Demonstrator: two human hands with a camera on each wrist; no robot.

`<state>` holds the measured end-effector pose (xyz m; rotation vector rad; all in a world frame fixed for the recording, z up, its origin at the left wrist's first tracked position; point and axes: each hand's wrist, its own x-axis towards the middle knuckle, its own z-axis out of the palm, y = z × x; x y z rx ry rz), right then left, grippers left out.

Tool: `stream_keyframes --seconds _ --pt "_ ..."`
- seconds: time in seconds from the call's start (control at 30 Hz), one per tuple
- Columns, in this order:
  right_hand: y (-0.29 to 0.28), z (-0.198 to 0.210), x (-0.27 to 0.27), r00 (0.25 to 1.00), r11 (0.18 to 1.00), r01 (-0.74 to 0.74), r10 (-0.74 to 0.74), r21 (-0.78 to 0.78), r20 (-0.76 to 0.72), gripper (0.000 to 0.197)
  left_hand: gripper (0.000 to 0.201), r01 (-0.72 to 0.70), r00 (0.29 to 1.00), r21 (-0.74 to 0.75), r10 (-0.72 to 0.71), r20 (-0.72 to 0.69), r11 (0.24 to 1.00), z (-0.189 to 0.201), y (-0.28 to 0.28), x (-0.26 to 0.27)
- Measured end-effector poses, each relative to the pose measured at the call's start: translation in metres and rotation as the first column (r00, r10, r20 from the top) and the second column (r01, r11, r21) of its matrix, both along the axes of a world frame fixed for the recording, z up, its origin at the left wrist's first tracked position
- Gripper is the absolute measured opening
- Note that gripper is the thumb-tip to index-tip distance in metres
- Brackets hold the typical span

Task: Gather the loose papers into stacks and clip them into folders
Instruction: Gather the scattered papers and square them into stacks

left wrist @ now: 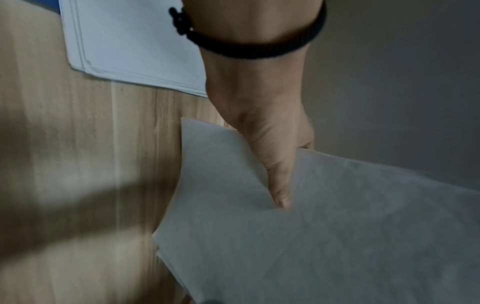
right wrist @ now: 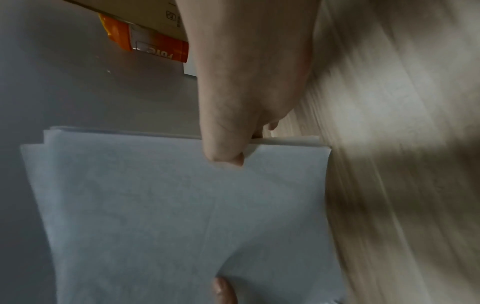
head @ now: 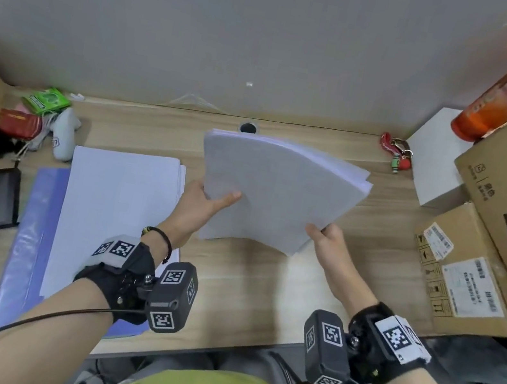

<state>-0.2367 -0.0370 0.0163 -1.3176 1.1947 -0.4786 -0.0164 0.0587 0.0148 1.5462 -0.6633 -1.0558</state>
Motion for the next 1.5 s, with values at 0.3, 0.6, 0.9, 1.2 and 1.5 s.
stream_keyframes --seconds 0.3,0.6,0.9,1.2,1.5 --pt "-0.003 -0.005 0.014 1.000 0.992 0.027 -0.027 0.126 -0.002 0.040 0.047 0.045 0.999 0.070 -0.045 0.002 0.997 -0.013 0.001 0.009" --pt "0.002 -0.008 0.028 0.994 0.997 0.056 -0.060 0.045 0.088 0.033 0.040 -0.089 0.994 0.088 0.083 0.069 0.992 -0.019 0.006 0.007" --pt "0.019 -0.031 0.033 0.996 0.992 -0.036 0.045 0.123 -0.070 0.037 0.036 -0.069 0.998 0.168 0.068 0.012 0.983 -0.045 0.034 0.011" --pt "-0.011 -0.008 0.030 0.984 0.998 -0.028 0.038 0.058 -0.175 0.027 0.043 -0.059 0.998 0.134 0.058 0.012 0.989 -0.028 -0.008 0.012" --pt "0.029 -0.065 0.051 0.946 0.937 -0.141 0.222 0.319 -0.235 0.028 0.047 0.066 0.997 0.400 -0.042 -0.069 0.914 -0.071 0.061 0.039"
